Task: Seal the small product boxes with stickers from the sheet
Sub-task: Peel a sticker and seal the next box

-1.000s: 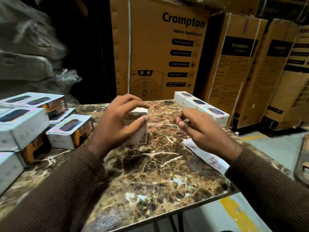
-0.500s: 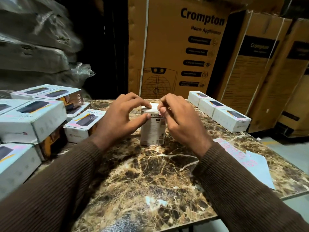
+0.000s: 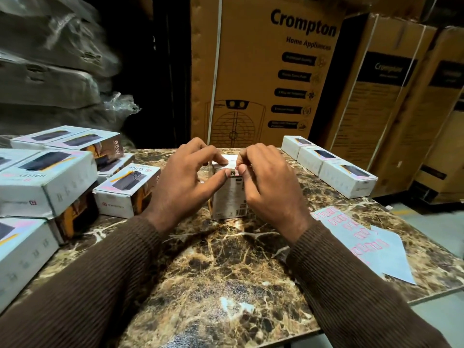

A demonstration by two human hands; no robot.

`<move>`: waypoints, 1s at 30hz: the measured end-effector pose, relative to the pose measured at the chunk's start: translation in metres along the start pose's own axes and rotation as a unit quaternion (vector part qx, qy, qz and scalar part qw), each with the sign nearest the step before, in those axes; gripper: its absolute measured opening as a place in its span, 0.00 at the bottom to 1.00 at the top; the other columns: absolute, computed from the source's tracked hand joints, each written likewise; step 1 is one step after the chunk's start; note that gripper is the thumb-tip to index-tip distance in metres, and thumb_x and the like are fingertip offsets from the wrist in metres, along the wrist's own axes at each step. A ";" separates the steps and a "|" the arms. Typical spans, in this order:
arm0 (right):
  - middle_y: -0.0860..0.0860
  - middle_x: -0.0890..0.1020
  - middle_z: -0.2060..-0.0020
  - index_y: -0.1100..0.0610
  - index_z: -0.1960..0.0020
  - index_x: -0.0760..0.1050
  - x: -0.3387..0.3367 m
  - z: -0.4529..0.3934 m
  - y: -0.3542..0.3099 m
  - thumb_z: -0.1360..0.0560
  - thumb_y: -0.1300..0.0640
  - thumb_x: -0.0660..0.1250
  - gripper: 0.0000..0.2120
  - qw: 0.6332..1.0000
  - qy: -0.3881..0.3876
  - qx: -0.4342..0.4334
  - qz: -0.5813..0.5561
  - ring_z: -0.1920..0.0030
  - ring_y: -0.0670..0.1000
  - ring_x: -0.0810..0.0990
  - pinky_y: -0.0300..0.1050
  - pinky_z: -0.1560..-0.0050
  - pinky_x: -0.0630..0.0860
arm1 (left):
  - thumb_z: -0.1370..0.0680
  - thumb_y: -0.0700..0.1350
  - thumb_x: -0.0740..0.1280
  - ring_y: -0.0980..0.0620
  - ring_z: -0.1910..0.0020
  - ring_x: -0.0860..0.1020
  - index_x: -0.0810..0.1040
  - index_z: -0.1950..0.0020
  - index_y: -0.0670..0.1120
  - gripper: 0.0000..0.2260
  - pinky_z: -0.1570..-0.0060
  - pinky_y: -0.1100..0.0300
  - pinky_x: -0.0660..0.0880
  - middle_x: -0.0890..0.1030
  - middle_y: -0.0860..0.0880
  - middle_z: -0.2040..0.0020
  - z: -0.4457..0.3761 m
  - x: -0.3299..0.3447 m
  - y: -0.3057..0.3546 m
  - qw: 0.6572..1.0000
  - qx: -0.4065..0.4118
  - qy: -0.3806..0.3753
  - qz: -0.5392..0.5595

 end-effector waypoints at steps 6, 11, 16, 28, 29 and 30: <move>0.48 0.76 0.54 0.55 0.48 0.73 -0.001 0.001 -0.001 0.19 0.59 0.63 0.01 1.000 0.013 -0.001 -0.006 0.53 0.47 0.70 0.42 0.55 0.67 | 0.21 0.57 0.70 0.50 0.49 0.77 0.83 0.47 0.50 0.11 0.52 0.45 0.76 0.76 0.53 0.51 0.003 0.001 0.003 1.000 -0.009 0.003 -0.001; 0.48 0.76 0.55 0.55 0.48 0.73 -0.003 0.001 -0.002 0.19 0.60 0.63 0.01 1.000 0.018 -0.004 -0.002 0.54 0.47 0.70 0.39 0.56 0.62 | 0.20 0.57 0.70 0.50 0.49 0.76 0.82 0.47 0.51 0.11 0.51 0.46 0.75 0.76 0.54 0.51 0.004 0.002 0.003 1.000 -0.019 0.015 -0.013; 0.48 0.76 0.55 0.56 0.48 0.74 -0.003 0.001 -0.003 0.19 0.60 0.64 0.01 1.000 0.024 -0.005 -0.001 0.55 0.47 0.70 0.38 0.57 0.62 | 0.20 0.58 0.68 0.50 0.50 0.75 0.81 0.48 0.51 0.11 0.52 0.47 0.75 0.75 0.54 0.52 0.004 0.004 0.006 0.999 -0.026 0.022 -0.034; 0.45 0.76 0.54 0.53 0.48 0.73 0.001 0.000 0.011 0.17 0.58 0.62 0.02 0.994 0.033 0.030 -0.103 0.53 0.47 0.74 0.44 0.55 0.70 | 0.20 0.58 0.67 0.51 0.48 0.74 0.81 0.48 0.52 0.11 0.51 0.48 0.76 0.75 0.54 0.50 0.006 0.003 0.004 0.999 -0.037 0.016 -0.029; 0.45 0.76 0.54 0.53 0.48 0.73 0.002 0.000 0.009 0.17 0.58 0.62 0.02 0.996 0.030 0.022 -0.084 0.53 0.47 0.73 0.43 0.54 0.68 | 0.20 0.59 0.67 0.51 0.48 0.74 0.81 0.48 0.52 0.11 0.50 0.47 0.76 0.76 0.54 0.50 0.006 0.003 0.003 0.999 -0.037 0.017 -0.029; 0.45 0.75 0.54 0.53 0.48 0.73 0.002 0.001 0.008 0.18 0.59 0.63 0.02 0.997 0.027 0.016 -0.064 0.52 0.46 0.71 0.42 0.54 0.66 | 0.20 0.59 0.67 0.51 0.48 0.75 0.81 0.48 0.52 0.12 0.50 0.47 0.76 0.76 0.54 0.50 0.006 0.003 0.003 0.999 -0.037 0.017 -0.028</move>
Point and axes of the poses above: each hand's wrist, its own z-axis away from the middle knuckle, its own x-axis out of the palm, y = z × x, the point moved 7 cm from there along -z, towards the middle knuckle
